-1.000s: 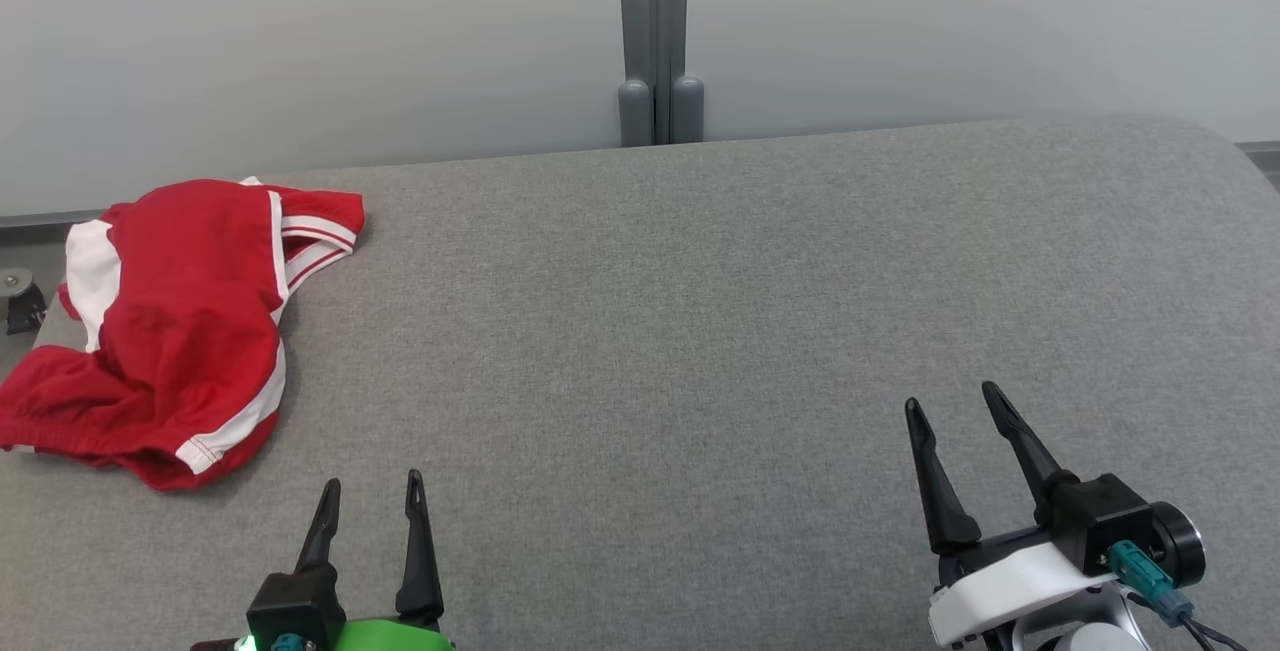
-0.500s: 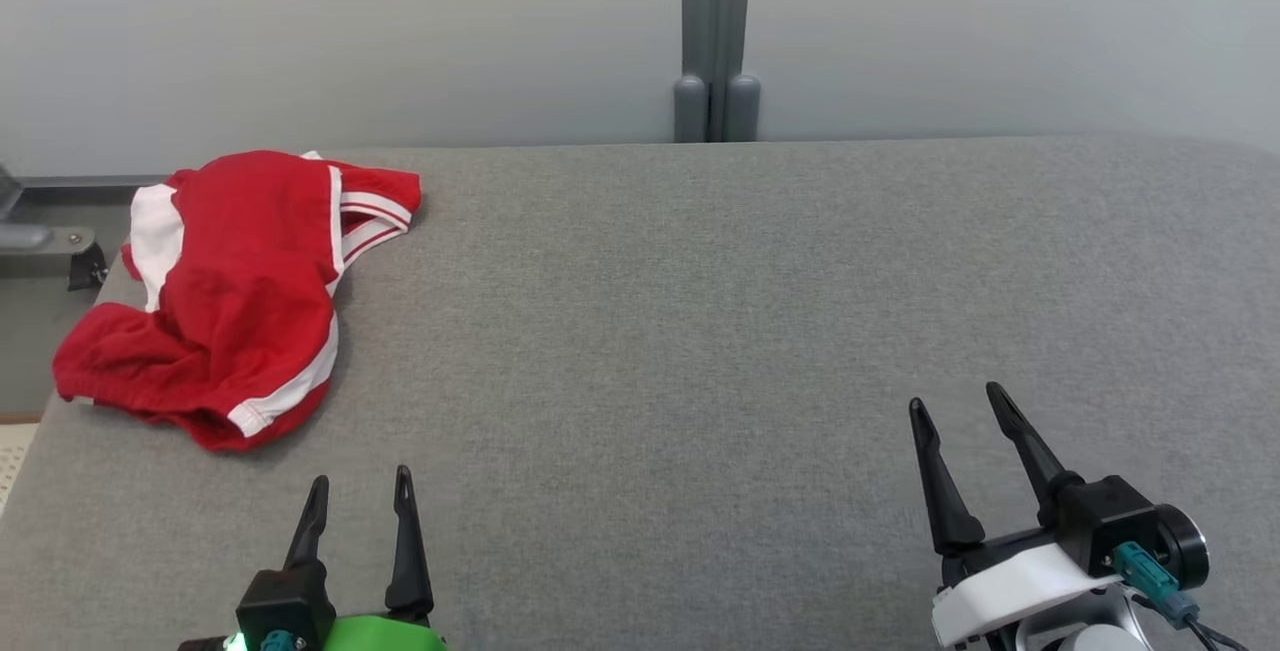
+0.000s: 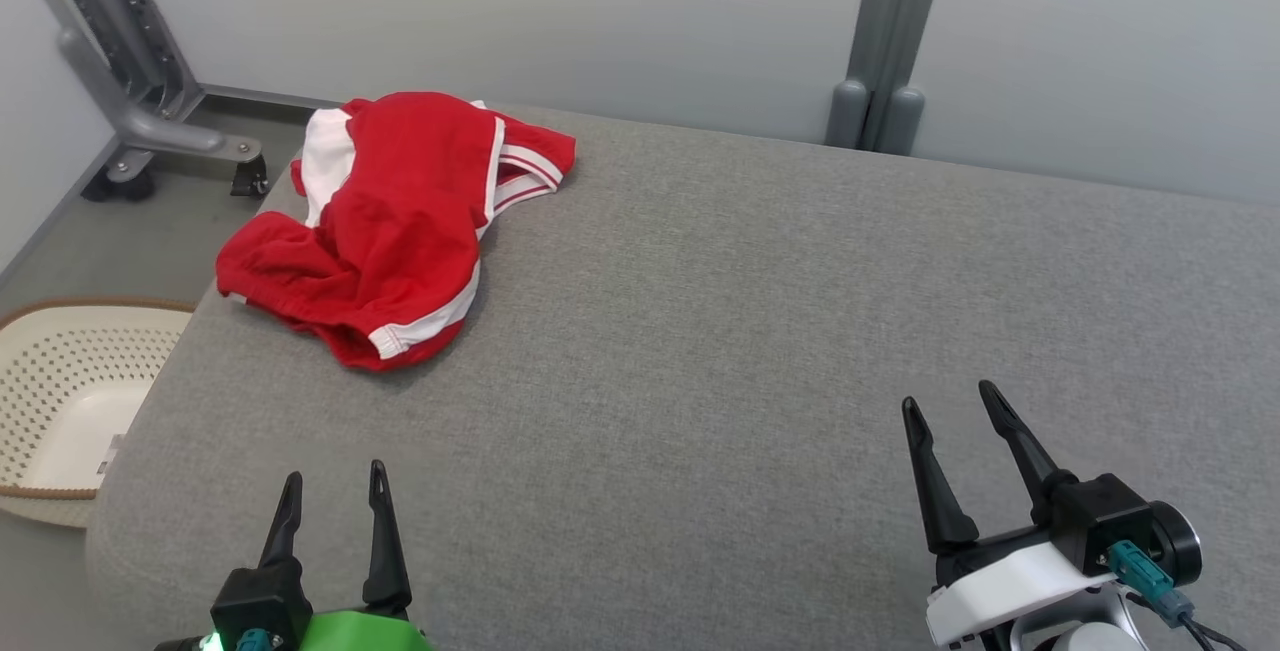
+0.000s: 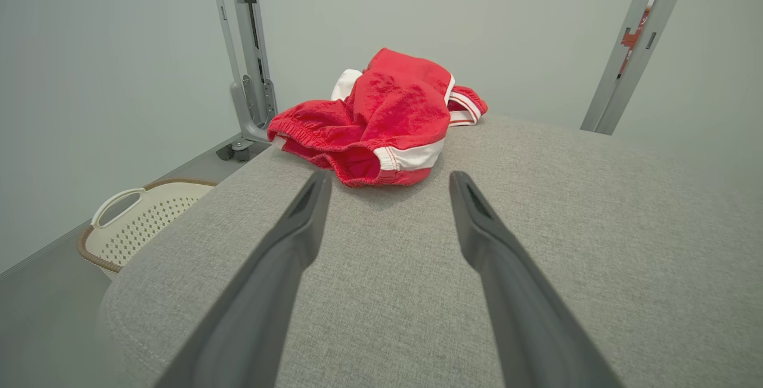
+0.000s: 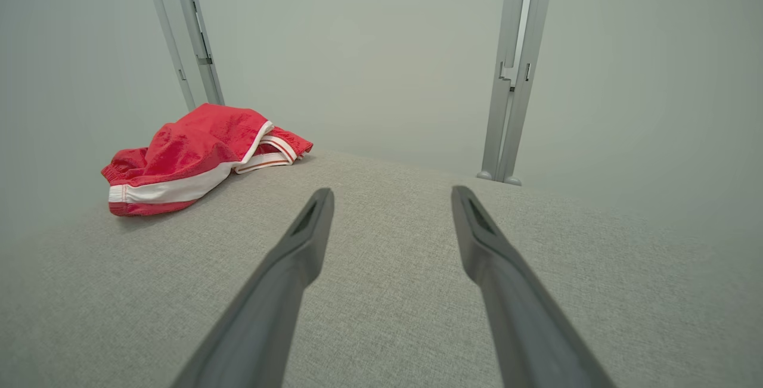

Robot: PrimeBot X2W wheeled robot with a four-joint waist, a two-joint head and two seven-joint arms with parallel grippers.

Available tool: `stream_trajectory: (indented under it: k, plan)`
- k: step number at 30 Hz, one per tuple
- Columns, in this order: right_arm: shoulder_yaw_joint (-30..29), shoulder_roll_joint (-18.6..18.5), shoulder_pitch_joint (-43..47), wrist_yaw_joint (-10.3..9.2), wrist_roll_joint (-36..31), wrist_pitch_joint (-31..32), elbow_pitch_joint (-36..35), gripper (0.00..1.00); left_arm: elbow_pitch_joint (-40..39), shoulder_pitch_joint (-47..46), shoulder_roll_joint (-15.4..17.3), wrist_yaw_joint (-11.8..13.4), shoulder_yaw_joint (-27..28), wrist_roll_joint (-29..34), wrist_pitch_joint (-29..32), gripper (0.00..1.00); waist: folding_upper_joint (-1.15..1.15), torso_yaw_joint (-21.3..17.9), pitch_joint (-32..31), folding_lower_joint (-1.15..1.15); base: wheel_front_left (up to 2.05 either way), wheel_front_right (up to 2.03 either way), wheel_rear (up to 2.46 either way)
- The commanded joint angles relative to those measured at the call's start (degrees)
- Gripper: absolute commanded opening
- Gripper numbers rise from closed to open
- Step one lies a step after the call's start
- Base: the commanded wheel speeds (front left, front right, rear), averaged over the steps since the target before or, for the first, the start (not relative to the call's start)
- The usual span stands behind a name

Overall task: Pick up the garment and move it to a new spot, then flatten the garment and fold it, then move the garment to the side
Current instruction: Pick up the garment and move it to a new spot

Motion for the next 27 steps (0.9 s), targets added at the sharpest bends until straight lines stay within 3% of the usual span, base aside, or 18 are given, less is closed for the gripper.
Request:
stream_trajectory:
  k: [1, 16, 22, 27]
  plan:
    - [0.1, -0.2, -0.5, -0.02, 0.5, -0.2, 0.0, 1.00, -0.1, -0.4, 0.3, -0.2, 0.3, 0.0, 0.0, 1.00, 0.00, 2.7, 0.2, 0.00, 0.00, 0.00, 0.00]
    - [0.4, -0.2, -1.1, -0.02, -0.2, -0.2, 0.3, 1.00, 0.9, -2.3, 1.2, -1.1, 1.9, 1.0, 0.0, 1.00, 0.00, 2.6, 1.4, 0.00, 0.00, 0.00, 0.00]
    - [-0.2, -0.2, -2.2, -0.02, -1.2, -0.2, -0.2, 1.00, 1.7, -8.7, 3.8, -2.2, 2.6, 1.0, 0.6, 1.00, 0.00, 1.3, 3.5, 0.00, 0.00, 0.00, 0.00]
    - [-0.8, -0.2, -3.6, -0.02, -2.3, -0.2, -0.6, 1.00, 2.2, -17.2, 7.9, -4.8, 2.9, 0.5, 5.8, 1.00, 0.00, 0.8, 5.8, 0.00, 0.00, 0.00, 0.00]
